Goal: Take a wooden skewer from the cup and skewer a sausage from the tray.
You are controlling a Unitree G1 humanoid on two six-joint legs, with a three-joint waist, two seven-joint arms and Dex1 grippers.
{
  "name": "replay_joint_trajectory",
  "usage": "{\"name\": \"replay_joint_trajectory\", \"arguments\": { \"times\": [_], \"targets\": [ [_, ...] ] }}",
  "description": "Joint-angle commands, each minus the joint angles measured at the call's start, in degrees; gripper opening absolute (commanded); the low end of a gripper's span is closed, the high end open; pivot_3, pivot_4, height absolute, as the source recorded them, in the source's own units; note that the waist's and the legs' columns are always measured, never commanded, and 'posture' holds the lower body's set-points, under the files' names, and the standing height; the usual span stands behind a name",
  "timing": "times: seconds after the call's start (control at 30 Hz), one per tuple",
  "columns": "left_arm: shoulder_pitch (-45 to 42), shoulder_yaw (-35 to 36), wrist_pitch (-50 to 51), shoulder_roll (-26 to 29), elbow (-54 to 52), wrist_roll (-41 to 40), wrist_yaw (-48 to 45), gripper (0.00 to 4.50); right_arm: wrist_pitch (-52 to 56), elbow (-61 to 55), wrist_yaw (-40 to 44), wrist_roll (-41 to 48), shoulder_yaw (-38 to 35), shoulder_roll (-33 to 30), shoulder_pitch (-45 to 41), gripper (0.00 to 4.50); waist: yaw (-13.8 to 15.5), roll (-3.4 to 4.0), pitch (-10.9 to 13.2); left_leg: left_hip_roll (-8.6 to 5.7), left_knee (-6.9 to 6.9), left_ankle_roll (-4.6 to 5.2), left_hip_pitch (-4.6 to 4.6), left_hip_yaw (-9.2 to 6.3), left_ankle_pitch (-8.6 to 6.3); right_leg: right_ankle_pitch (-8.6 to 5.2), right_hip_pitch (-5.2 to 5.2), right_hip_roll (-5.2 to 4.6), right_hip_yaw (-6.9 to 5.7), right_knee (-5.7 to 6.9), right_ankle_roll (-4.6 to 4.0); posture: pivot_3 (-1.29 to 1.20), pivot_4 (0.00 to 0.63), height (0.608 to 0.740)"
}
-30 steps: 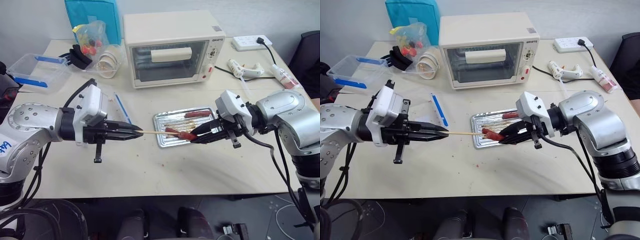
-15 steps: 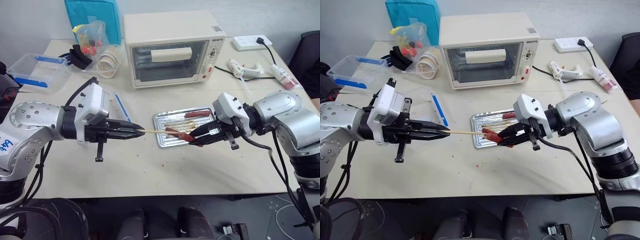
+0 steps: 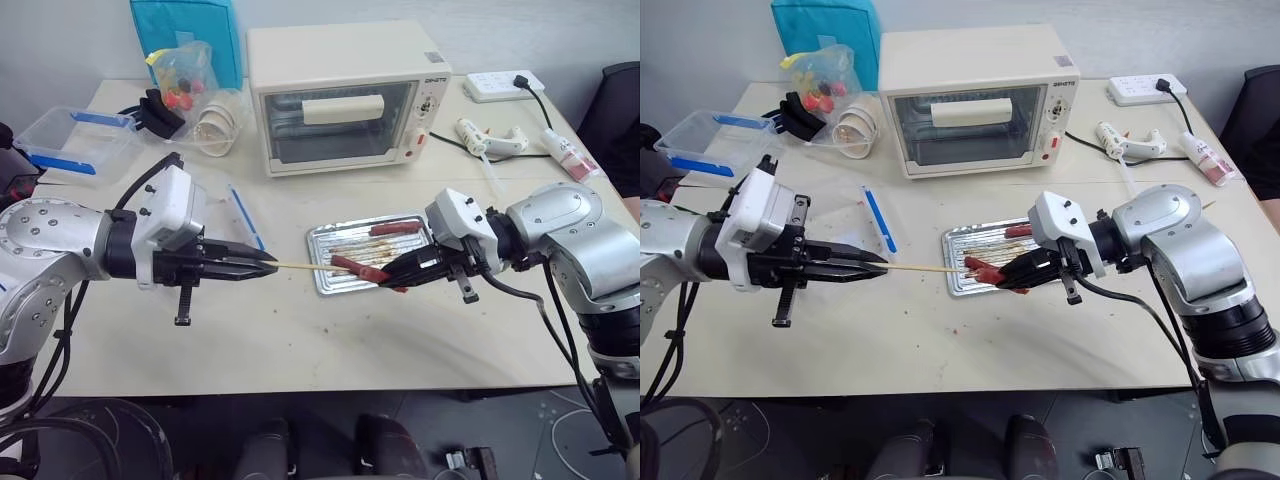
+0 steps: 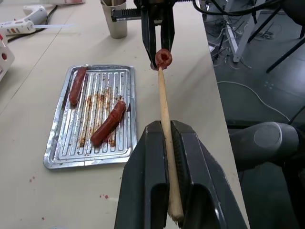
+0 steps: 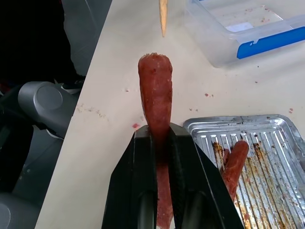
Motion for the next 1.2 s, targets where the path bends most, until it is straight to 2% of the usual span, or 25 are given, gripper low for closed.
{"name": "replay_joint_trajectory", "arguments": {
  "times": [0.03, 0.3, 0.77, 1.2],
  "targets": [
    [-2.41, -1.53, -1.81, -0.41, -0.31, 1.39, -1.41, 0.00, -1.66, -0.79, 0.90, -0.42, 0.09, -0.58, -0.53, 0.03, -0.02, 0.00, 0.00, 0.00, 0.00, 0.00, 0.00, 0.00, 0.00, 0.00, 0.00, 0.00, 0.00, 0.00, 0.00, 0.00, 0.150, 0.740],
    [-8.08, -6.51, -3.97, -2.07, 3.69, 5.21, -4.60, 0.00, -2.02, -1.43, 1.23, -0.87, 0.30, -0.60, -1.03, 0.03, -0.03, 0.00, 0.00, -0.01, 0.01, 0.00, 0.00, 0.01, 0.00, 0.00, 0.00, 0.02, -0.01, 0.00, 0.00, 0.00, 0.150, 0.740],
    [-8.96, -7.39, -5.43, -2.77, 5.55, 8.11, -7.00, 0.00, -1.13, -1.66, 0.45, -0.31, 0.19, -0.02, -1.39, 0.03, 0.01, -0.01, 0.00, 0.00, 0.03, 0.00, -0.01, 0.00, 0.00, 0.00, 0.00, 0.01, -0.01, 0.01, 0.00, 0.00, 0.150, 0.740],
    [-11.76, -11.83, -9.01, -5.83, 7.52, 14.35, -8.22, 0.00, -0.74, -2.71, -2.03, -2.69, 2.08, 1.41, -4.13, 0.03, -0.03, -0.01, 0.00, -0.01, 0.04, 0.00, -0.02, 0.00, 0.00, 0.00, -0.01, 0.02, -0.02, 0.02, 0.00, 0.00, 0.150, 0.740]
  ]
}}
